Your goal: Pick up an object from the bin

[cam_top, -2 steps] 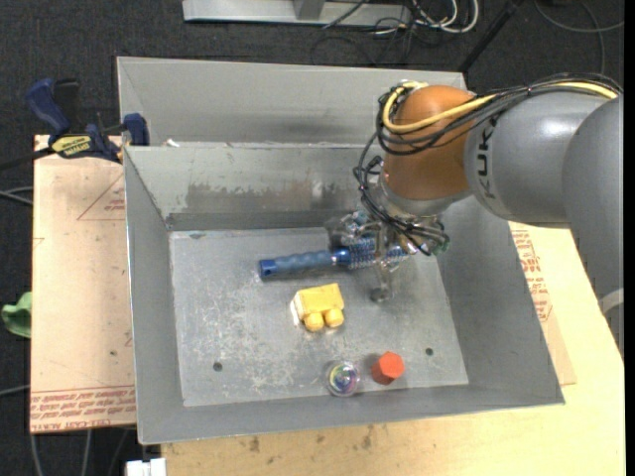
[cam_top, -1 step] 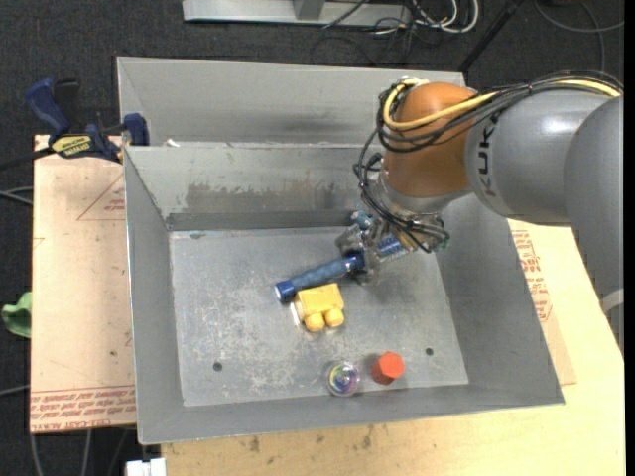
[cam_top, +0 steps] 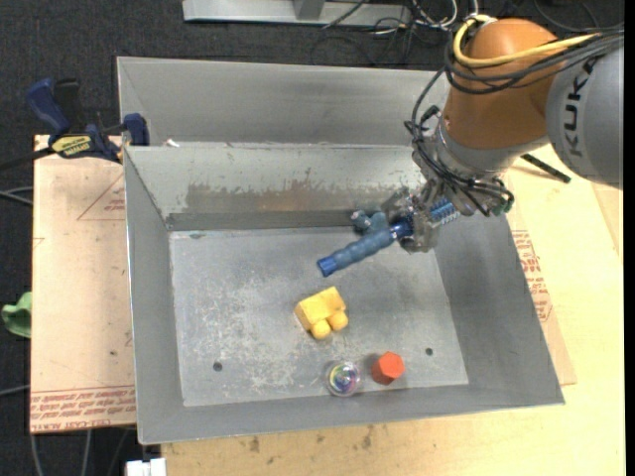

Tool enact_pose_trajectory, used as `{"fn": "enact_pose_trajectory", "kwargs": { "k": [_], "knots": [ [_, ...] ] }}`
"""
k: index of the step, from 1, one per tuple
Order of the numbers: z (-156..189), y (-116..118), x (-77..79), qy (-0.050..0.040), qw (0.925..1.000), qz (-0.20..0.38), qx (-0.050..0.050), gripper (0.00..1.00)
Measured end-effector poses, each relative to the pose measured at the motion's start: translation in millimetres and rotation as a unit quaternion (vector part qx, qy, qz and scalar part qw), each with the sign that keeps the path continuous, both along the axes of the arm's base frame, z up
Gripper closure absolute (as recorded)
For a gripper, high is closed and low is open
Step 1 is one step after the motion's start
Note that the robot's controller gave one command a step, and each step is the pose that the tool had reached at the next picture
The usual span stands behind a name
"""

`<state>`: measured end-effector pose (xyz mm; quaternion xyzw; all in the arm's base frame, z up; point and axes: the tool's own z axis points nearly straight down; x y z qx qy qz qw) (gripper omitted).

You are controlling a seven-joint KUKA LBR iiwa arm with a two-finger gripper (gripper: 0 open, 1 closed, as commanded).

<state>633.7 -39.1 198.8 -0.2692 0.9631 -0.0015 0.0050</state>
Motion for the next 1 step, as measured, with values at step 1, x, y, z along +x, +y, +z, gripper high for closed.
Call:
{"fn": "enact_pose_trajectory", "kwargs": {
  "k": [1],
  "knots": [
    [74.8,-43.5,-6.7,0.0016,0.9727,0.232,-0.002,1.00]
  ]
}}
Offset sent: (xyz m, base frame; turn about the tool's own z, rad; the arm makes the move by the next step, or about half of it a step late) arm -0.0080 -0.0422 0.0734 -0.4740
